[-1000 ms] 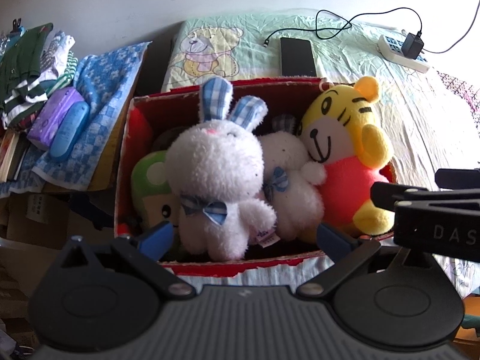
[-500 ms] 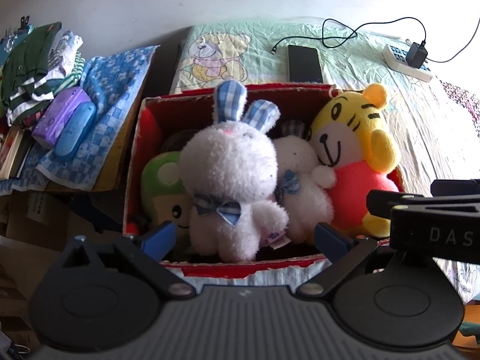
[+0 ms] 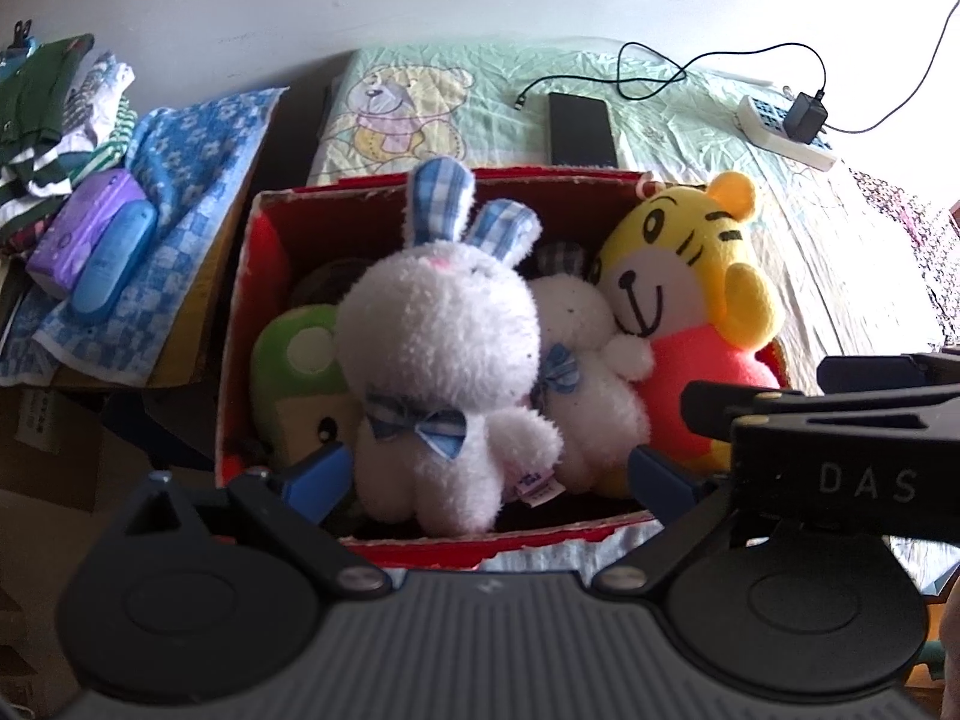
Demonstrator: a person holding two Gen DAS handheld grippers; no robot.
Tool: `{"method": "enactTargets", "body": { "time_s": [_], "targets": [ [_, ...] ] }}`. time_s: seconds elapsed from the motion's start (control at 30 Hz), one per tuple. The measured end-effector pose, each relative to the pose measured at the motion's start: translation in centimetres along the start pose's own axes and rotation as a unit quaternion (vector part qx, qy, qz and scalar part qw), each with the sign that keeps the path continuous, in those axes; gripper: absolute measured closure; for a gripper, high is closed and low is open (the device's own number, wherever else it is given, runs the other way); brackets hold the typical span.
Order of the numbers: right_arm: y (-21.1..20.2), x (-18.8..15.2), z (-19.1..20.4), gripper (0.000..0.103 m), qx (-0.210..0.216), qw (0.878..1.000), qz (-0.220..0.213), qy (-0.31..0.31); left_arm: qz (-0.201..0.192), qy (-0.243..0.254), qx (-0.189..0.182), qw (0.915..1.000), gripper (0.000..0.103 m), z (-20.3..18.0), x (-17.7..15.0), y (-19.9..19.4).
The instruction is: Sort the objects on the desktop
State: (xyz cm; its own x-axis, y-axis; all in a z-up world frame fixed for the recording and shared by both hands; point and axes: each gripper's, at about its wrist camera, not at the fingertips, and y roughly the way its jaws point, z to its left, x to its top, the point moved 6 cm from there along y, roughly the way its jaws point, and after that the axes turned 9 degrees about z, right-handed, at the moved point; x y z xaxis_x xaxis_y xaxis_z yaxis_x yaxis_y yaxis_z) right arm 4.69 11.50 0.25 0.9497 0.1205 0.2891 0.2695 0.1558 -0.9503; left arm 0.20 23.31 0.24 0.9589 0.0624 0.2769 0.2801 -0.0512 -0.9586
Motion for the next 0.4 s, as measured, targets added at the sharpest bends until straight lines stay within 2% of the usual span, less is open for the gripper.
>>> {"method": "enactTargets", "body": {
  "time_s": [0.2, 0.4],
  "targets": [
    [0.03, -0.14, -0.29, 0.021, -0.002, 1.000, -0.001, 0.008, -0.011, 0.012, -0.002, 0.9999, 0.004, -0.72, 0.04, -0.09],
    [-0.27, -0.12, -0.47, 0.021, -0.006, 1.000, -0.011, 0.010, -0.025, 0.011, 0.015, 0.9995, 0.006, -0.83, 0.12, -0.30]
  ]
}}
